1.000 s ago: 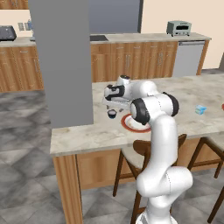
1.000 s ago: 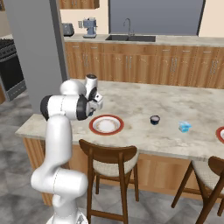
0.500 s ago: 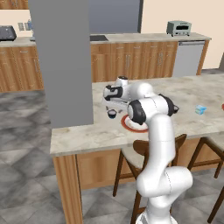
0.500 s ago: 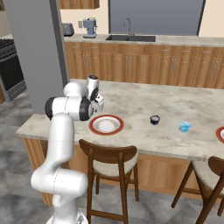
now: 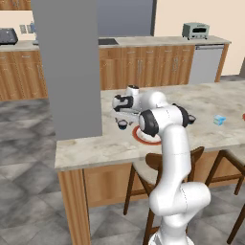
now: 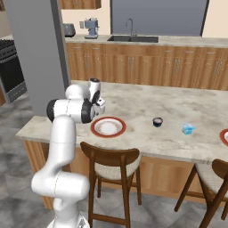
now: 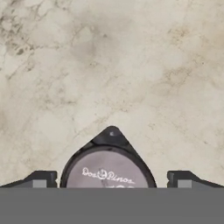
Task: Place two yogurt containers on each plate.
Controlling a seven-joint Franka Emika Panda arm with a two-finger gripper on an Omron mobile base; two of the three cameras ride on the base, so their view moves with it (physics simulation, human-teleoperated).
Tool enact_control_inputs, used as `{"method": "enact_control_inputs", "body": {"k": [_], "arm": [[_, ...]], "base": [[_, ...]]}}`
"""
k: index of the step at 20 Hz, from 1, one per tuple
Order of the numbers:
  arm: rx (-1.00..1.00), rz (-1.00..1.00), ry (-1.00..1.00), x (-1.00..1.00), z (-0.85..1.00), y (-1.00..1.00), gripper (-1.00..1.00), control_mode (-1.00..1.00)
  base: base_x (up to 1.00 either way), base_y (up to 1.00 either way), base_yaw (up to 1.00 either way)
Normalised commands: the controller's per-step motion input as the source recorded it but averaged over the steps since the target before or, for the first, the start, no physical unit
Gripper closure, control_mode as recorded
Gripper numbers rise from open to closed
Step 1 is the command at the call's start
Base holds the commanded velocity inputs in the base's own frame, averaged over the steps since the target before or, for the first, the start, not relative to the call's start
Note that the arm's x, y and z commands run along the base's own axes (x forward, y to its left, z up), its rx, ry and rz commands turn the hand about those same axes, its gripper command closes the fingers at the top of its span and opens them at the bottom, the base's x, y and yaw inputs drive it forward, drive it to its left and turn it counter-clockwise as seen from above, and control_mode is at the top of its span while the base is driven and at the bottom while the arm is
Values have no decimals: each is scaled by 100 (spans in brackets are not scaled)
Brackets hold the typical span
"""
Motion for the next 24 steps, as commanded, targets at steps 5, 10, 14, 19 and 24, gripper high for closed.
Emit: {"method": "enact_control_inputs", "body": {"k": [5, 10, 14, 19, 24], "arm": [[0, 0, 0, 0, -8, 22, -100, -100], [0, 0, 0, 0, -13, 13, -100, -100], [0, 0, 0, 0, -20, 1, -100, -100], [0, 0, 0, 0, -19, 0, -100, -100], [0, -2, 0, 0, -8, 1, 100, -100]], "base": [[0, 0, 0], [0, 0, 0], [0, 0, 0], [0, 0, 0], [0, 0, 0]]}}
